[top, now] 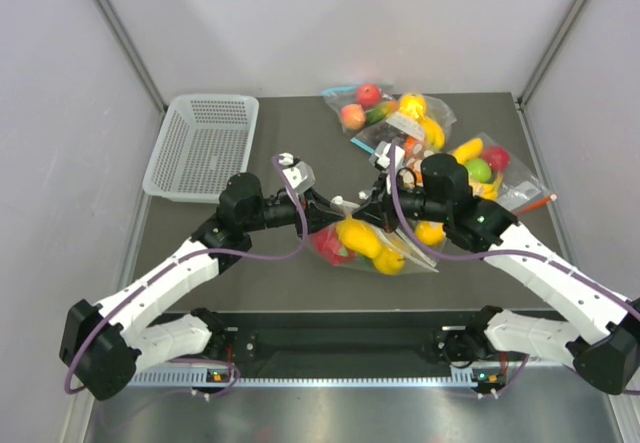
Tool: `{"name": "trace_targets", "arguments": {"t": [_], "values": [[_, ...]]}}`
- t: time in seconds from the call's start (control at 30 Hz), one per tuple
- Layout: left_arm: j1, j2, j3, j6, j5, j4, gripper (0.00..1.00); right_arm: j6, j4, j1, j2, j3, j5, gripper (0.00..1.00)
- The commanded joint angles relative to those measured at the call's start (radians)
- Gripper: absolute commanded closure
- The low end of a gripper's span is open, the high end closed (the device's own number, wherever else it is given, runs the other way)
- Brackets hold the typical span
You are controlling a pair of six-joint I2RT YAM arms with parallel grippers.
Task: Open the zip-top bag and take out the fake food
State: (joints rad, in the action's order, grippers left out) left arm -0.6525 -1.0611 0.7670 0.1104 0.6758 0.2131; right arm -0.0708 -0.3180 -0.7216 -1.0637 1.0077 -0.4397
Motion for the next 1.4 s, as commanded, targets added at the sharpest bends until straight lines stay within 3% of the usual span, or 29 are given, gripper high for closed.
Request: {"name": "trace_targets", "arguments": {"t": [0.0,0.03,0.1,0.13,0.17,0.27,0.37,0.47,0.83,1.37], "values": [[0.002,0.007,-0.015,0.006,0.053,0.117,0.81,-0.014,0.123,0.017,0.015,0.017,-0.080,1.00],[0.002,0.006,-0.017,0.014,0.065,0.126,0.91,-0.011,0.119,0.017,0.013,0.019,-0.091,1.00],[0.001,-0.002,-0.023,0.026,0.076,0.147,1.00,0.002,0.103,0.016,0.011,0.025,-0.097,0.99],[0.002,-0.003,-0.021,0.035,0.085,0.157,1.00,0.006,0.097,0.017,0.010,0.028,-0.105,0.95],[0.001,-0.005,-0.020,0.037,0.085,0.157,1.00,0.012,0.082,0.017,0.014,0.031,-0.105,0.77],[0.001,-0.008,-0.012,0.038,0.082,0.154,1.00,0.032,0.063,0.017,0.040,0.043,-0.087,0.54],[0.001,-0.005,-0.003,0.037,0.087,0.129,1.00,0.051,0.050,0.014,0.079,0.063,-0.041,0.48],[0.002,-0.005,0.006,0.031,0.099,0.118,1.00,0.063,0.056,0.016,0.096,0.077,-0.031,0.48],[0.001,-0.020,0.051,-0.012,0.162,0.029,1.00,0.083,0.092,0.010,0.004,0.144,-0.149,0.63],[0.002,-0.039,0.071,-0.029,0.160,0.002,1.00,0.078,0.085,-0.027,-0.041,0.124,-0.235,0.70]]}}
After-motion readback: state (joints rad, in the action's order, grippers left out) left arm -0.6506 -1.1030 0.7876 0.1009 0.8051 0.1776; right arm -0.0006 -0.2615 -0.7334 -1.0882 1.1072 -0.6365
